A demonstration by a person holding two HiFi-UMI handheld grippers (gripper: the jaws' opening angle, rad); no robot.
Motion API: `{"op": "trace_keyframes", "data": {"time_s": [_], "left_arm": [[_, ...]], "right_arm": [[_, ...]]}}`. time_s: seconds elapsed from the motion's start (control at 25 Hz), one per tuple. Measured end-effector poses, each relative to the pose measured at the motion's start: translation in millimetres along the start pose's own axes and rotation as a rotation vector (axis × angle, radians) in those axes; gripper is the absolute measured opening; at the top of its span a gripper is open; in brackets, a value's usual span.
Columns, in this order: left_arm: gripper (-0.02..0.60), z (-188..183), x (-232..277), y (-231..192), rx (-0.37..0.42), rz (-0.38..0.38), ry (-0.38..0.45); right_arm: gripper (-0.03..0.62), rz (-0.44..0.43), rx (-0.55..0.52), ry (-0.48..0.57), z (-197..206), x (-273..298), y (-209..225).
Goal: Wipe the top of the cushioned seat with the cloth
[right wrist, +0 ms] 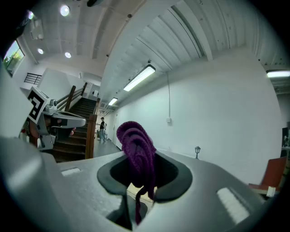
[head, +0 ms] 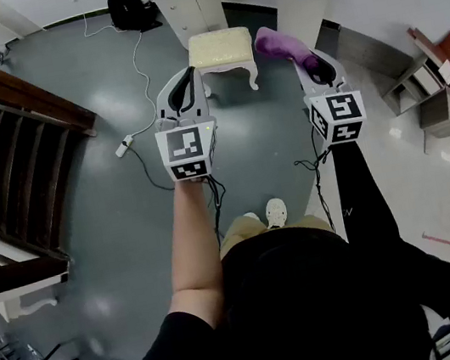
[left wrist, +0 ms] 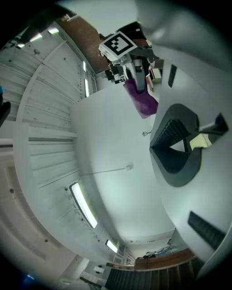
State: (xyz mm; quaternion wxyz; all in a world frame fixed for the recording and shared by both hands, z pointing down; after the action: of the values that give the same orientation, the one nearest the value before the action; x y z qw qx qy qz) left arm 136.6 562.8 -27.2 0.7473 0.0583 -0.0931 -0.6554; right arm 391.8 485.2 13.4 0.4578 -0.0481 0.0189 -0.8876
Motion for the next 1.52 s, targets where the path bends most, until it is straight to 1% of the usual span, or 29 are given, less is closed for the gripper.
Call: {"op": "trace_keyframes", "data": {"time_s": [0.16,0.44,0.64,0.76,0.92,1.04,1.2,1.28,1.36,1.52], "left_arm": [[0.008,0.5,-2.0,-3.7,0.005,0.000,0.001],[0.008,2.7,-5.4,-11.0,0.006,-0.012,-0.004],[0.008,4.6,4.7,-29.7,-0.004,-0.016,-0.010],[0.008,8.6,16.4,-44.0,0.019,-0.025,-0.018],[0.008,16.6,43.6,-71.6,0.031,-0.014,-0.018],[0.008,20.7,72.9,-97.8,0.038,0.007,-0.014],[0.008,26.6,117.0,-136.2,-0.004,0.046,-0.009],[0.008,29.5,136.5,-154.8,-0.010,0.059,-0.006],[0.008,33.4,155.3,-171.3,-0.006,0.077,-0.004],[0.008,45.5,186.1,-196.5,0.002,0.122,-0.013]], "right_arm": [[0.089,-0.003,-0.011,-0.004,-0.5,1.9,-3.6],[0.088,-0.013,0.016,0.006,2.3,6.5,-3.8],[0.089,-0.028,0.005,-0.015,1.9,28.8,-8.5],[0.089,-0.026,0.006,-0.017,2.1,47.6,-10.5],[0.088,-0.021,0.000,-0.020,-1.0,83.5,-13.8],[0.089,-0.019,-0.012,-0.029,-4.2,121.0,-17.8],[0.089,-0.006,-0.022,-0.048,-9.6,174.3,-22.8],[0.089,0.005,-0.029,-0.051,-13.3,199.3,-25.3],[0.088,0.020,-0.051,-0.055,-15.8,222.9,-27.8],[0.089,0.033,-0.128,-0.076,-15.7,259.4,-33.9]]}}
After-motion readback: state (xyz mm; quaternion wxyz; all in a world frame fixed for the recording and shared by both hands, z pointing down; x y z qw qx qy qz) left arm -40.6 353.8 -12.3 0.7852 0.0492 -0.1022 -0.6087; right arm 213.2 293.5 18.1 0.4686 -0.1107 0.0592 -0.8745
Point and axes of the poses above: the fingertips, and each gripper's own axes: x forward along the fingers, y to its right, z out of its underside, the point moved 7 cm from there along -x, backward along the fingers, and after that the axes turned 2 degrees about -y, right-handed, at the moved point
